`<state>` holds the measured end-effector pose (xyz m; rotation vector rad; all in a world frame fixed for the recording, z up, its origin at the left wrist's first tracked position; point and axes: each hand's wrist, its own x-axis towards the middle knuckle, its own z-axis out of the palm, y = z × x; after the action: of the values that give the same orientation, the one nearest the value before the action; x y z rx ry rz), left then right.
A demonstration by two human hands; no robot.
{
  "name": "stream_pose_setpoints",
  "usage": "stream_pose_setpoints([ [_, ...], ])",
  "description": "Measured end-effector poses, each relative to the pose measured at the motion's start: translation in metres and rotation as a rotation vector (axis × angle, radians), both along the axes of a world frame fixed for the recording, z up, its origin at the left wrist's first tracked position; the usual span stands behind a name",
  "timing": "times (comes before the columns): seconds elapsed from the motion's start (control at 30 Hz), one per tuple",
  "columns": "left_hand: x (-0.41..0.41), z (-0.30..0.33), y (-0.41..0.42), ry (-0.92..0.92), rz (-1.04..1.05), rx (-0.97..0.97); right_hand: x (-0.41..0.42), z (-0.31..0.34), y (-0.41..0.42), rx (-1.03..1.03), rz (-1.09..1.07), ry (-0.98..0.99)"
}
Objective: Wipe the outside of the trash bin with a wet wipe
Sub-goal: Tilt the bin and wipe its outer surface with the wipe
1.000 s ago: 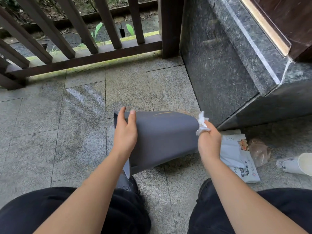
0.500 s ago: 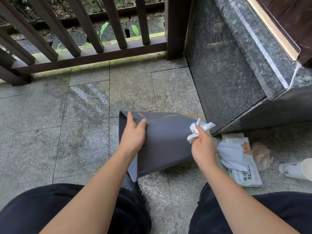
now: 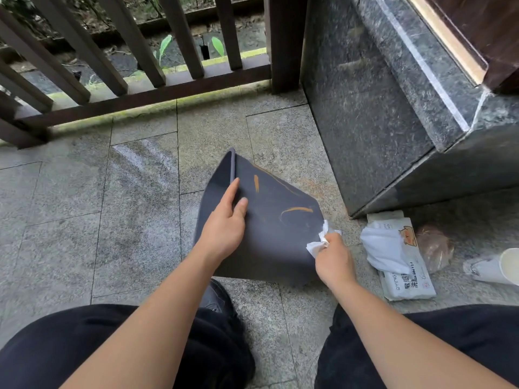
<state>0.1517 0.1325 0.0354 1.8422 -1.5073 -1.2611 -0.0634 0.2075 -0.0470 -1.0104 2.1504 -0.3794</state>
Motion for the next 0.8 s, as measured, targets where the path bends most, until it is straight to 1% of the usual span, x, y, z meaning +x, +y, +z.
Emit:
stream_pose_setpoints([
  [0.13, 0.001, 0.002, -0.002, 0.078, 0.081, -0.003, 0.005, 0.005, 0.004, 0.060, 0.026, 0.031],
  [0.2, 0.003, 0.004, -0.003, 0.100, 0.098, 0.005, 0.014, 0.013, 0.004, 0.016, 0.103, 0.044],
  [0.27, 0.004, 0.007, -0.004, 0.092, 0.096, 0.003, 0.031, 0.026, 0.003, -0.100, 0.250, 0.047],
  [0.3, 0.003, 0.008, -0.005, 0.086, 0.080, -0.005, 0.042, 0.034, -0.001, -0.181, 0.322, 0.019],
  [0.4, -0.008, 0.007, -0.011, 0.102, 0.012, -0.018, 0.076, 0.062, -0.019, -0.439, 0.512, -0.131],
  [0.47, -0.016, 0.006, -0.011, 0.115, 0.007, -0.023, 0.091, 0.076, -0.028, -0.470, 0.519, -0.239],
  [0.53, -0.021, 0.004, -0.011, 0.131, 0.034, -0.033, 0.092, 0.080, -0.032, -0.439, 0.488, -0.299],
  [0.7, -0.024, 0.001, -0.013, 0.039, 0.030, -0.051, 0.085, 0.084, -0.032, -0.512, 0.490, -0.309],
  [0.8, -0.024, 0.000, -0.014, -0.010, 0.001, -0.073, 0.087, 0.083, -0.031, -0.515, 0.473, -0.270],
])
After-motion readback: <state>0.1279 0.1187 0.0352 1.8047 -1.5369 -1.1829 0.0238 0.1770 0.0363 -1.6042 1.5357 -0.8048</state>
